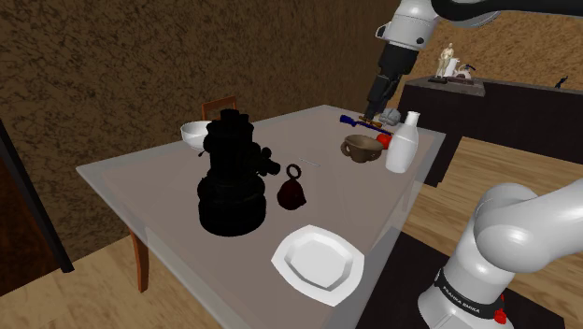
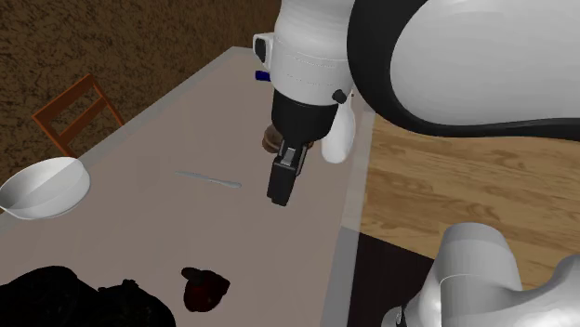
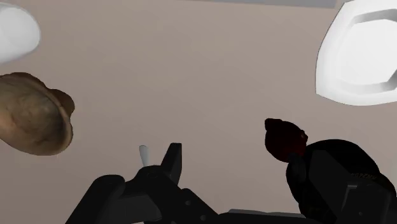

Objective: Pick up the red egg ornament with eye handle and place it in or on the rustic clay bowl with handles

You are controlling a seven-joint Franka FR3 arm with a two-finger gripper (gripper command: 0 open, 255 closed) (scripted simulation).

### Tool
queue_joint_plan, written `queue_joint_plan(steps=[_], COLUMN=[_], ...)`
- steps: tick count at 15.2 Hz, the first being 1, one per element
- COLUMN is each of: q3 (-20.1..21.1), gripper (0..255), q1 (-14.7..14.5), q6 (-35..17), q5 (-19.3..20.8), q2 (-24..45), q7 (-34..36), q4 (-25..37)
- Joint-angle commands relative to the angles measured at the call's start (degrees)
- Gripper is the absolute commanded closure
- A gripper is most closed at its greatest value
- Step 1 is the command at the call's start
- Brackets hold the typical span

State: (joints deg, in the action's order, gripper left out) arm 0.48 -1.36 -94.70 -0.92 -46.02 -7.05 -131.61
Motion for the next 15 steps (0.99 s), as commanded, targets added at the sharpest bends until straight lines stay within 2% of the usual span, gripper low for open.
queue_joint_plan(steps=[1, 8, 15], q3=[0.0, 5.81, 13.28], gripper=[0, 0, 0], q1=[0.0, -0.75, -1.39], q6=[0.0, -17.44, -37.02], q5=[0.0, -5.31, -9.98], q2=[0.0, -0.64, 5.71], q7=[0.0, 9.12, 18.34], q4=[0.0, -12.14, -18.93])
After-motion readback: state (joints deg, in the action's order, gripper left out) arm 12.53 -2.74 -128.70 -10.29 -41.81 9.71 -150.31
